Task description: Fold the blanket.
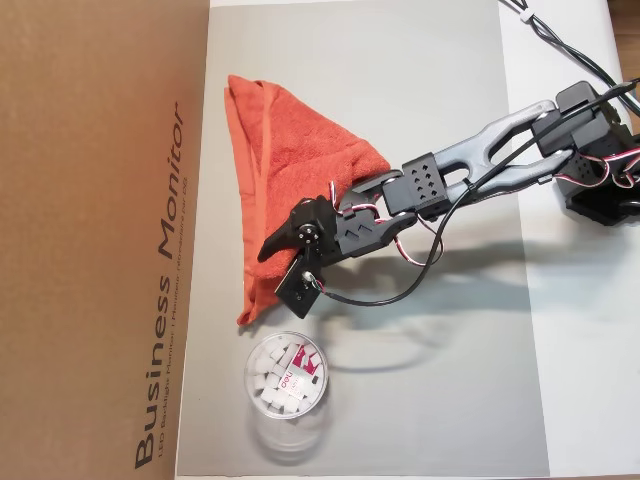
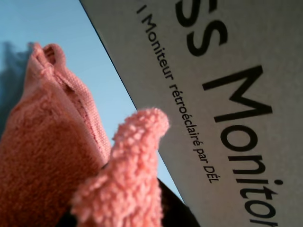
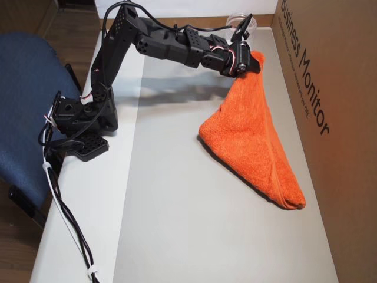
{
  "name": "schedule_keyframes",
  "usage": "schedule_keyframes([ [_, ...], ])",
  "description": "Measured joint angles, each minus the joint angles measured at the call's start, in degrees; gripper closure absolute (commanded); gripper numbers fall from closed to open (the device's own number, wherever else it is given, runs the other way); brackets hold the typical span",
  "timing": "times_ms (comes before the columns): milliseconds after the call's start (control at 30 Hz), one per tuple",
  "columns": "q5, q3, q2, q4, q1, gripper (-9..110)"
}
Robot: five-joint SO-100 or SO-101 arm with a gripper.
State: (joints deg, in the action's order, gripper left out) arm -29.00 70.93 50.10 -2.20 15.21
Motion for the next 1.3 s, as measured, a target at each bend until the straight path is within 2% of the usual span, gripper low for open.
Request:
schedule_keyframes([
  [400,7.21,0.0,-0.26,-0.09,0.35,101],
  [567,7.21,0.62,-0.26,-0.09,0.35,101],
  [800,6.94,1.49,-0.26,-0.09,0.88,88],
  [1300,-13.89,1.49,0.26,-3.16,2.72,87],
])
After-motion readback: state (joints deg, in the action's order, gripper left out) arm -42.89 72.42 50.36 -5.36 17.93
